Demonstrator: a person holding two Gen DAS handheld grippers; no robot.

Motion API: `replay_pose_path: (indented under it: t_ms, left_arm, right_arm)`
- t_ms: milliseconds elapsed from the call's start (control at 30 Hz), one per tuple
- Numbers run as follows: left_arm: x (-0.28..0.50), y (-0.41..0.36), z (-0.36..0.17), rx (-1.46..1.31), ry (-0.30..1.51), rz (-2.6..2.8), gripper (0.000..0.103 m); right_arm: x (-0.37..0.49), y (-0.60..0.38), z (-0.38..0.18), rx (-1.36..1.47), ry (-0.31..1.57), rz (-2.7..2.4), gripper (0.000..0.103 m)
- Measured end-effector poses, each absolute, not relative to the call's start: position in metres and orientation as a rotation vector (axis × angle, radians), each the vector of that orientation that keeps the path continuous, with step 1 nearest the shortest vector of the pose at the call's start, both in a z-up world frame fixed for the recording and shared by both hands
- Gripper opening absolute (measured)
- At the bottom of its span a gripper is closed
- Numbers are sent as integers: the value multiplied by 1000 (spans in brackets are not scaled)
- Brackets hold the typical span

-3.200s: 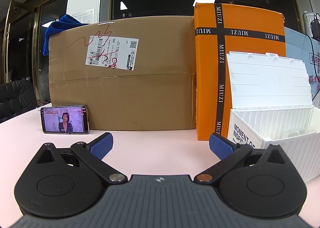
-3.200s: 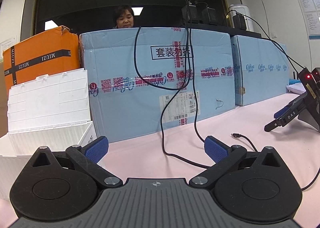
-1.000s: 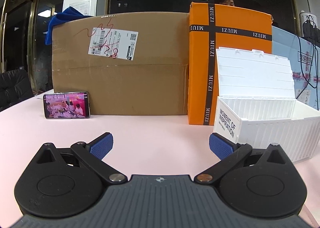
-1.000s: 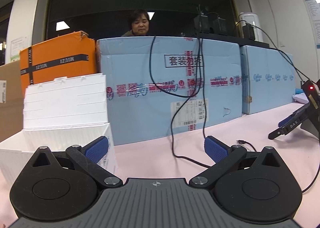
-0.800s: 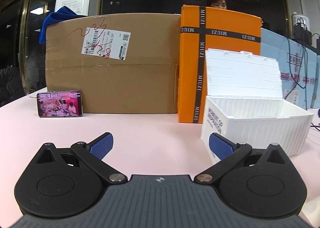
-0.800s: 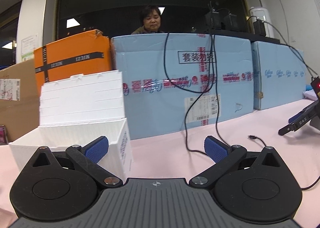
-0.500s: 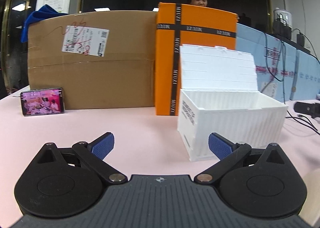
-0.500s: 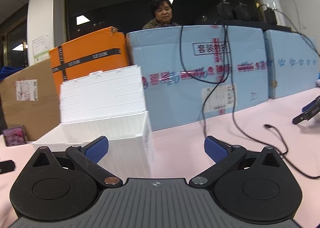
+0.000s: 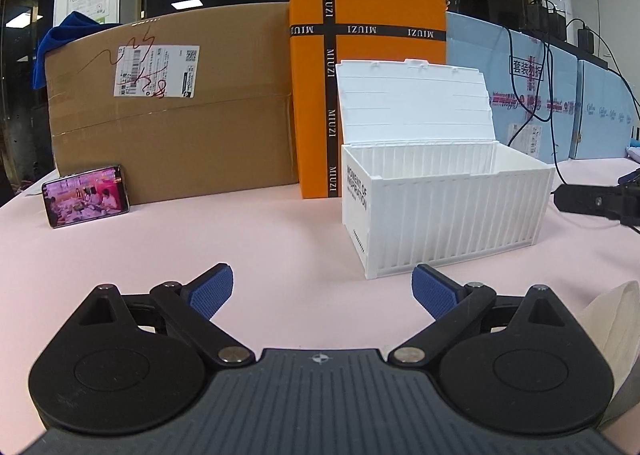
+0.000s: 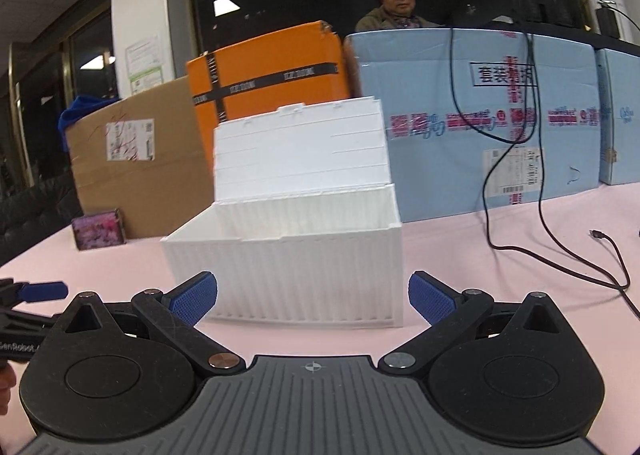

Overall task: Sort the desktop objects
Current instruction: 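Move the left tool toward the translucent pink flat case, then close the left tool on the translucent pink flat case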

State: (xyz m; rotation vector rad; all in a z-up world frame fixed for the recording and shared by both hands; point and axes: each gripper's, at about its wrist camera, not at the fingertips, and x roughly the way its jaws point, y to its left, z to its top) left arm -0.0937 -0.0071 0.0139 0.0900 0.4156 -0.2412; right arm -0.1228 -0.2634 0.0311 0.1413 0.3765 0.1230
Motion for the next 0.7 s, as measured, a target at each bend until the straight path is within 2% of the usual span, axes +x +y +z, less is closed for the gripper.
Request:
replay_pose_path:
  t_ms: [367, 700]
  left_arm:
    - [-111, -4, 14, 83, 440, -279, 96]
    - [-149, -16, 11, 135, 436, -535, 95]
  right_arm:
    - [-125, -238, 16, 22, 468, 151, 103]
    - [-126, -237, 7, -24, 527, 157, 103]
